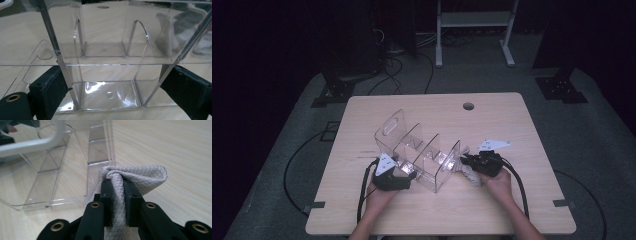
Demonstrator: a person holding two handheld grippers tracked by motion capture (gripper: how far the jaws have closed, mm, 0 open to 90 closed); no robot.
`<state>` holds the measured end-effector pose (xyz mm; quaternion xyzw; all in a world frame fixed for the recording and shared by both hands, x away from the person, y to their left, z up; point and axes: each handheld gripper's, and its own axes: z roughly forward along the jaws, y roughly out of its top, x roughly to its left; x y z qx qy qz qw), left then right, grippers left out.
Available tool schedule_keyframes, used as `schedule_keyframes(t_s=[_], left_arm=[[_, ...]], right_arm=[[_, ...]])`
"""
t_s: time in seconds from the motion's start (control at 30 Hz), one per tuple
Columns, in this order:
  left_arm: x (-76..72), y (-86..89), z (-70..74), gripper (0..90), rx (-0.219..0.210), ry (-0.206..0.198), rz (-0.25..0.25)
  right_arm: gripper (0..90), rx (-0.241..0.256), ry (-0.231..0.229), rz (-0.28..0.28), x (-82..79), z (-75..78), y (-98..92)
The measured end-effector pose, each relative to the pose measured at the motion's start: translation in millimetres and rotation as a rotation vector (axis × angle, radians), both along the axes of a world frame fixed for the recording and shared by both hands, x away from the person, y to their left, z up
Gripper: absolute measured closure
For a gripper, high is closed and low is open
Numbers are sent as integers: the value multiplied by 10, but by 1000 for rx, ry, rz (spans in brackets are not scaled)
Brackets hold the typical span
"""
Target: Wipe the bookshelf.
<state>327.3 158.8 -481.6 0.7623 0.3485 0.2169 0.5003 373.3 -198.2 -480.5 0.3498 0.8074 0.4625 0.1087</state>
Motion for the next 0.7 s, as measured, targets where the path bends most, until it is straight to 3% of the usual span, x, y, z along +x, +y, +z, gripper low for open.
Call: schedule_keyframes(t_s=[0.1,0.2,0.33,0.43,0.5,0.63,0.7], left_arm=[[0,1,-1,82,-2,2,0],[0,3,0,82,0,7,1],[1,1,-2,82,-2,5,0],[3,-3,-2,81,-2,2,0],[4,5,-3,82,-3,6,-3],[3,1,-3,81,-3,7,0],[3,-2,-2,82,-2,6,1]], right_arm=[[792,-29,25,1,27,-77,4],[793,-42,18,-1,68,-31,-13],[793,-1,-17,-14,103,86,-49],[792,-48,5,0,137,-2,-2],[793,-35,20,1,145,-22,-6],[793,26,-43,12,116,150,-53],[793,24,-57,14,114,177,-48]])
